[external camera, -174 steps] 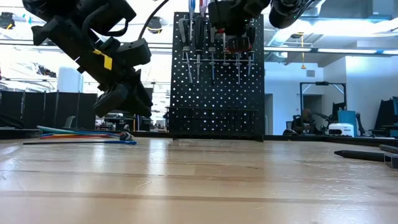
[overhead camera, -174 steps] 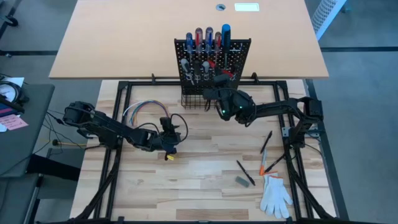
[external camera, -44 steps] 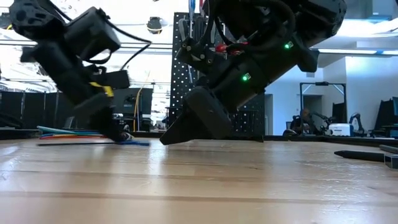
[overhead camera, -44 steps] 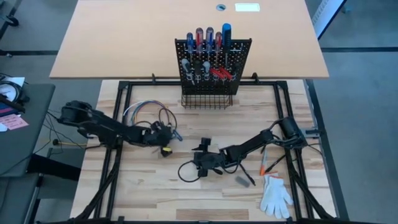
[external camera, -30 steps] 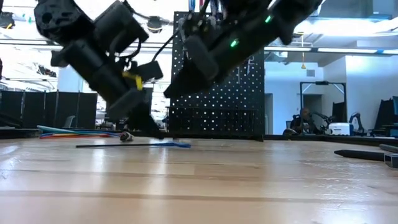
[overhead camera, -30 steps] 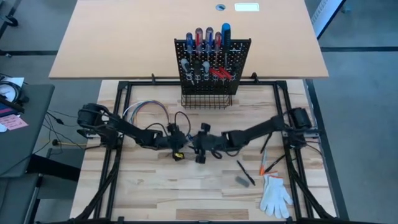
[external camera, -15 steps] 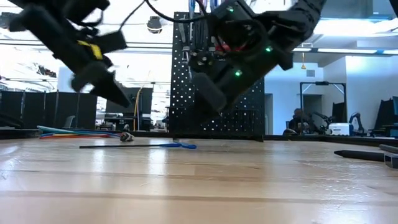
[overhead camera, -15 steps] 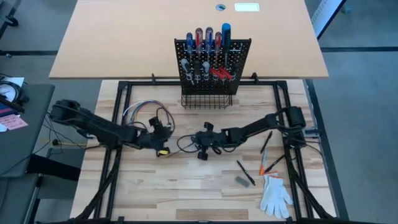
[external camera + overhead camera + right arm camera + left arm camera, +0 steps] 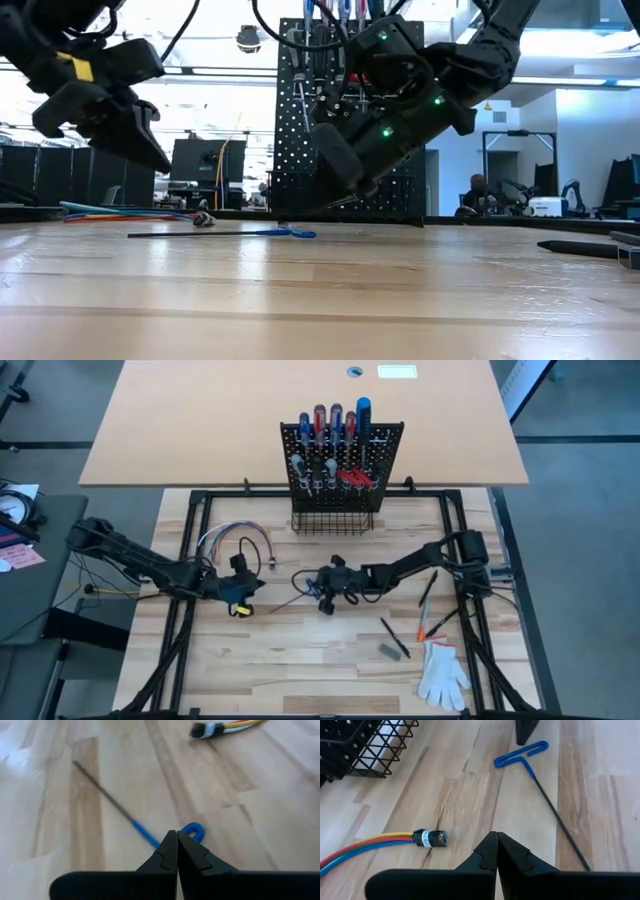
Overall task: Hang tools onto peg board
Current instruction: Hang the blue t handle screwdriver on the black peg board
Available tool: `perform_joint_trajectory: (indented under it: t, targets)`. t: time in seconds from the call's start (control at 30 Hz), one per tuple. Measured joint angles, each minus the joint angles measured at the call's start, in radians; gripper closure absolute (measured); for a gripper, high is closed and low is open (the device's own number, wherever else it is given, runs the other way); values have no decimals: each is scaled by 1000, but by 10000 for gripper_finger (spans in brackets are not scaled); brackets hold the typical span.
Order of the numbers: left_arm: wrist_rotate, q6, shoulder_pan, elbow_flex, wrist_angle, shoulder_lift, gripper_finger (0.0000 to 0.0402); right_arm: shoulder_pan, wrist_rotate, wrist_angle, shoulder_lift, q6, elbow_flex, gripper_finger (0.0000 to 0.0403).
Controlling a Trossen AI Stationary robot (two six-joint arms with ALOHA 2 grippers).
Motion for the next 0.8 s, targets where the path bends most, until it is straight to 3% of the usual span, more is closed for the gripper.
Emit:
perform_joint_trajectory:
  t: [0.4, 0.67, 0.8]
  targets:
    - [-1, 6, 0, 1, 7, 0, 401, -7, 0, 3, 64, 8, 4, 397]
    - [3, 6, 0, 1, 6, -1, 402, -22, 1, -87, 49, 8, 3, 397]
    - [138, 39, -9, 2, 1, 0, 401, -27, 0, -112, 50, 15, 3, 397]
